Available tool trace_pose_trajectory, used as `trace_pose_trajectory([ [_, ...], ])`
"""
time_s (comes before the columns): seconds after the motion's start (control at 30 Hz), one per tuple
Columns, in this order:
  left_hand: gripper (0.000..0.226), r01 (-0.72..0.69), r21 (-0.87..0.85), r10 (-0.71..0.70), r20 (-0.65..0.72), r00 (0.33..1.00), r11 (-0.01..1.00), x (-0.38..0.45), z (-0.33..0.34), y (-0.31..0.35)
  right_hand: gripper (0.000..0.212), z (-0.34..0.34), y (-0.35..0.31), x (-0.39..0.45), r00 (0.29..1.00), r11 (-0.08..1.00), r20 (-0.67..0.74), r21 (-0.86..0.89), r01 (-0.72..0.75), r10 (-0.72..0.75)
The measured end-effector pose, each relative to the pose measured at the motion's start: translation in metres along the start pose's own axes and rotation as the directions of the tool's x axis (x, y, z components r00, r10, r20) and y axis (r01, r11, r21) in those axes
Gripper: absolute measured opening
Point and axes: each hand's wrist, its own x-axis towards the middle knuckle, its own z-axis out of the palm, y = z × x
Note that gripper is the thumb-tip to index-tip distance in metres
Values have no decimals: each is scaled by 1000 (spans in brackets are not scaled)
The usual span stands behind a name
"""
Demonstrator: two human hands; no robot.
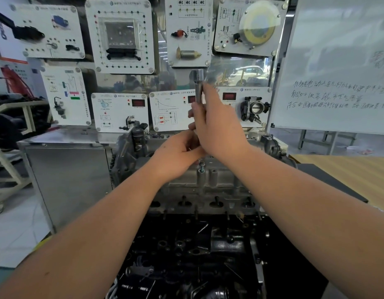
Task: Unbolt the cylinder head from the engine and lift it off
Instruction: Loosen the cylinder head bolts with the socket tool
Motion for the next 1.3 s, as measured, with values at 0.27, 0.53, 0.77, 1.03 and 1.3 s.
trace_pose_trajectory([
  [0.27, 40, 34, 25, -34, -17, 999, 999, 0, 5, 3, 42, -9, 3, 1, 999, 999, -48, 46, -5, 7],
  [0.53, 6, -21, 2, 21, 71, 997, 1000, 2, -4, -7, 43, -3, 1, 1, 999, 998, -39, 68, -9, 12],
  [0.77, 44, 15, 37, -16, 7, 1000, 999, 0, 3, 2, 36, -7, 2, 3, 998, 986, -23, 153, -61, 65],
  [1.03, 24, -10, 106, 5, 44, 999, 994, 2, 3, 1, 42, -9, 3, 3, 995, 987, 2, 120, -102, 103],
  [1.3, 26, 15, 147, -21, 40, 999, 989, 2, 6, -1, 49, -13, -2, 2, 995, 988, -18, 120, -100, 103],
])
